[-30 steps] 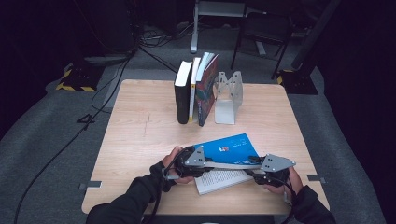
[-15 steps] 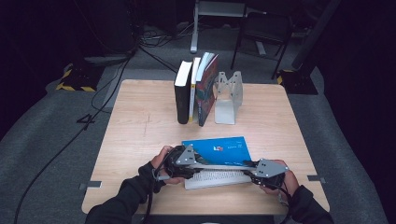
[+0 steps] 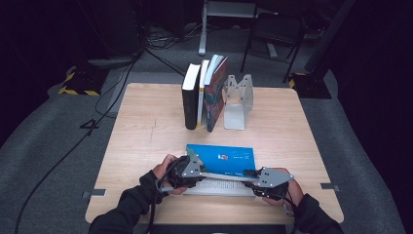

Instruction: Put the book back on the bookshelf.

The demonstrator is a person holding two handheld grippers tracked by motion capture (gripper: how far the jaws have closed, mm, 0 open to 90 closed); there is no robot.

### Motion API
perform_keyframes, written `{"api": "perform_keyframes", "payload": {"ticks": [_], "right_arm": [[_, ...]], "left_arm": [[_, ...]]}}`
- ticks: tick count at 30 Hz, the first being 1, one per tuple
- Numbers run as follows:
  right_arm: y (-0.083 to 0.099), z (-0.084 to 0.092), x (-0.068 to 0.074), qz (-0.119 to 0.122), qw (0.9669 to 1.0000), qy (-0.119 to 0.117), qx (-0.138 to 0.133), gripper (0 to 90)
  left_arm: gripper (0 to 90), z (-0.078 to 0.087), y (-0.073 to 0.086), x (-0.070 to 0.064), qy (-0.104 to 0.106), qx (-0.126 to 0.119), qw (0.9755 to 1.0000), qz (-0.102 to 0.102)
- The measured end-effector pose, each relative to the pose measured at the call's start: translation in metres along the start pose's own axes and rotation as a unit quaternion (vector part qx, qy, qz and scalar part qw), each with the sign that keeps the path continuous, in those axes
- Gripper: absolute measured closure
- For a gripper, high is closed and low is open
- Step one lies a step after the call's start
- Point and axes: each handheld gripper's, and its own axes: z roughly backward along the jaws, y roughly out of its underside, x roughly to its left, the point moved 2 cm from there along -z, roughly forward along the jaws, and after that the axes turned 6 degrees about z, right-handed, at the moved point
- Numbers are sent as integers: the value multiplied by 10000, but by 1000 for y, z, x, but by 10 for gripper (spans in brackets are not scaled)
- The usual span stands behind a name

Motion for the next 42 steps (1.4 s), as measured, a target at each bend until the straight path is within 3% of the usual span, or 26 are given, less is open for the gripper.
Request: {"api": "perform_keyframes", "payload": {"ticks": [1,3,4,5,7,8,10,13,16,18,22,23,26,28,31,33,34,35,38,40,42], "right_arm": [[2,-1,-1,30,10000,14,0,543],[13,-4,-4,143,9995,111,245,513],[17,-5,-7,72,9994,144,302,515],[23,-4,-11,-157,9995,179,212,555],[24,-2,-13,-206,9996,138,132,575],[23,-2,-14,-167,9997,156,80,610],[19,-1,-11,142,9996,242,51,665],[15,-1,-8,184,9995,248,78,675],[9,-1,-6,215,9993,274,111,679],[5,-1,-4,240,9992,291,113,681],[-4,-3,1,293,9992,252,123,682],[-6,-3,2,297,9992,222,128,683],[-11,-4,5,324,9993,146,71,685],[-15,-5,7,348,9994,89,-3,687],[-16,-6,6,295,9995,42,-123,670],[-13,-8,1,102,9993,-98,-339,596],[-10,-10,-3,-5,9992,-172,-358,523],[-7,-14,-7,-63,9996,-126,-236,505],[2,-23,-17,-234,9992,-290,-169,612],[-1,-23,-16,86,9996,-233,-123,645],[-5,-22,-13,254,9996,-114,-12,658]], "left_arm": [[663,1,2,3,12,-3,10000,14],[661,3,4,6,30,-53,10000,69],[660,4,6,7,52,-51,9999,100],[657,4,7,8,92,-49,9999,131],[658,4,7,9,138,-95,9998,146],[658,4,7,11,172,-114,9995,234],[622,5,7,13,184,-22,9990,406],[517,4,4,7,-2,263,9988,413],[532,1,-3,-3,-156,290,9989,343],[523,-2,-8,-9,-192,259,9983,479],[469,-14,-13,-23,-540,497,9963,442],[465,-20,-14,-27,-654,442,9953,559],[512,-25,-15,-28,-781,392,9944,596],[537,-25,-15,-28,-771,370,9942,656],[591,-20,-12,-25,-667,265,9960,534],[634,-18,-10,-23,-579,207,9973,413],[639,-17,-10,-21,-504,174,9978,404],[645,-15,-8,-18,-428,118,9982,414],[654,-13,-7,-14,-289,55,9981,549],[645,-13,-6,-13,-279,17,9983,519],[603,-13,-7,-14,-294,7,9977,612]]}}
